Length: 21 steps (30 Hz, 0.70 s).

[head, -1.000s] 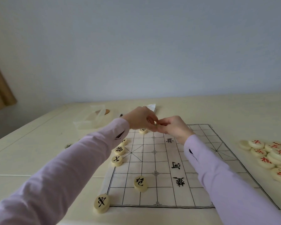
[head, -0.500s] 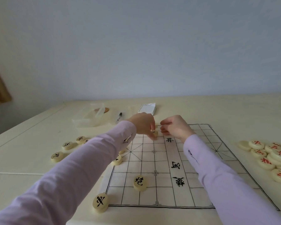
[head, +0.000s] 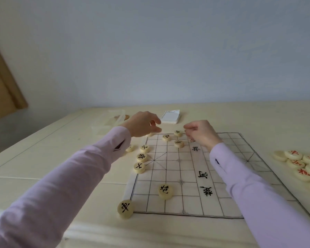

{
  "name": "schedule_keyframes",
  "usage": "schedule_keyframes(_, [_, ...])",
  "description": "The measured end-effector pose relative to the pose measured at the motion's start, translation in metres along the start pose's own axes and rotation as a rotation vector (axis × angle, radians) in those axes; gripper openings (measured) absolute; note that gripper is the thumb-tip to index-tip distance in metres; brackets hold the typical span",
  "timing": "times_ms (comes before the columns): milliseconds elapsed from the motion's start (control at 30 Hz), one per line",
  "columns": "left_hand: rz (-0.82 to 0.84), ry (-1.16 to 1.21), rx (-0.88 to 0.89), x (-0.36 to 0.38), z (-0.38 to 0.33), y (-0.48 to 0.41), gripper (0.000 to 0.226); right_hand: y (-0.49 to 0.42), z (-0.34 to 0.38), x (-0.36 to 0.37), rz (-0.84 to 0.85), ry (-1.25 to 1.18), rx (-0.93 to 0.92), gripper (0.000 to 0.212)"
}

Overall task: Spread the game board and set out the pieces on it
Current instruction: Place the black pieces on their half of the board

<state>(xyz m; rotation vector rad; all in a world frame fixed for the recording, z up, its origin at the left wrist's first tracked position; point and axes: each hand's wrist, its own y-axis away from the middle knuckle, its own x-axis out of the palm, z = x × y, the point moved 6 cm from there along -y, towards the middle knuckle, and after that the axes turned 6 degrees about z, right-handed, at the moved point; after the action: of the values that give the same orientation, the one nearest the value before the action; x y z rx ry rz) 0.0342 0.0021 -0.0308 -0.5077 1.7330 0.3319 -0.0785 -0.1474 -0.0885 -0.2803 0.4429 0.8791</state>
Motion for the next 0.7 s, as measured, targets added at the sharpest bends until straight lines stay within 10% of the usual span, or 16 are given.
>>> schedule_keyframes(300, [-0.041,0.010,-0.140,-0.014,0.071,0.064,0.032,0.030,0.075,0.052,0.306,-0.104,-0.065,0.032])
schedule_keyframes(700, [0.028,0.011,-0.391,-0.012,0.151,0.114,0.047,0.034,0.123,0.136,0.516,0.566,-0.167,0.048])
